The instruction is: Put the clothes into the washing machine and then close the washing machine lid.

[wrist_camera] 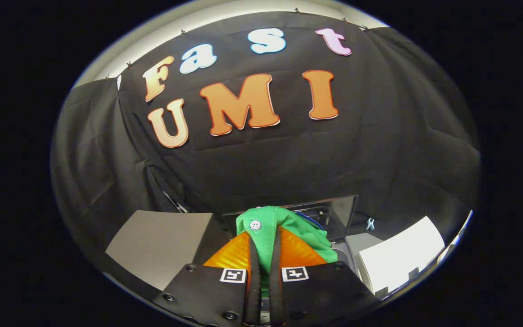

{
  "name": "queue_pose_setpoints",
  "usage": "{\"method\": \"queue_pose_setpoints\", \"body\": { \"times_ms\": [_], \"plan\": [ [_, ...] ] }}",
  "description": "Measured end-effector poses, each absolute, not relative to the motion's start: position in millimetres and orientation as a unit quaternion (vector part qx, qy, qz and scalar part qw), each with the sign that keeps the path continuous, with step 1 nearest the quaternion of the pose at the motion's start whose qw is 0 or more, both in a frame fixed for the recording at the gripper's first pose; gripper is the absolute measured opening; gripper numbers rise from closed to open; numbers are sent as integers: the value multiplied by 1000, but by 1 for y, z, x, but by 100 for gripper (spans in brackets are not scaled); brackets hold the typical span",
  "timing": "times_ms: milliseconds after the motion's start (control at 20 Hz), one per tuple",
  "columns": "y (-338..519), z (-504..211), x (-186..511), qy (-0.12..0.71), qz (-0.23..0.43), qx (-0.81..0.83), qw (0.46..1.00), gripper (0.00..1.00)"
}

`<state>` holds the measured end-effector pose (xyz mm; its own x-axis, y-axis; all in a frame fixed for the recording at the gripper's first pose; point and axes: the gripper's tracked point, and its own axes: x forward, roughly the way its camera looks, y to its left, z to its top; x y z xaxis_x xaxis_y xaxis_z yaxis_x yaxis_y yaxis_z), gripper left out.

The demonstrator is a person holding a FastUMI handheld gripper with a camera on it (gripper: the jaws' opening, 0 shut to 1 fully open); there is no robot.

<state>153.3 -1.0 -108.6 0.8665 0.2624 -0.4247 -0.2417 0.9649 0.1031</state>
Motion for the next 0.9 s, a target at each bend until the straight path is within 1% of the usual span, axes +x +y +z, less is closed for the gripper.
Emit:
{"method": "queue_pose_setpoints", "body": {
  "times_ms": [200,450,900],
  "plan": [
    [-40,-113,166,229,117,37,966,15],
    [-64,-132,176,243,115,36,963,15],
    [-75,-204,192,298,129,25,945,15]
  ]
}}
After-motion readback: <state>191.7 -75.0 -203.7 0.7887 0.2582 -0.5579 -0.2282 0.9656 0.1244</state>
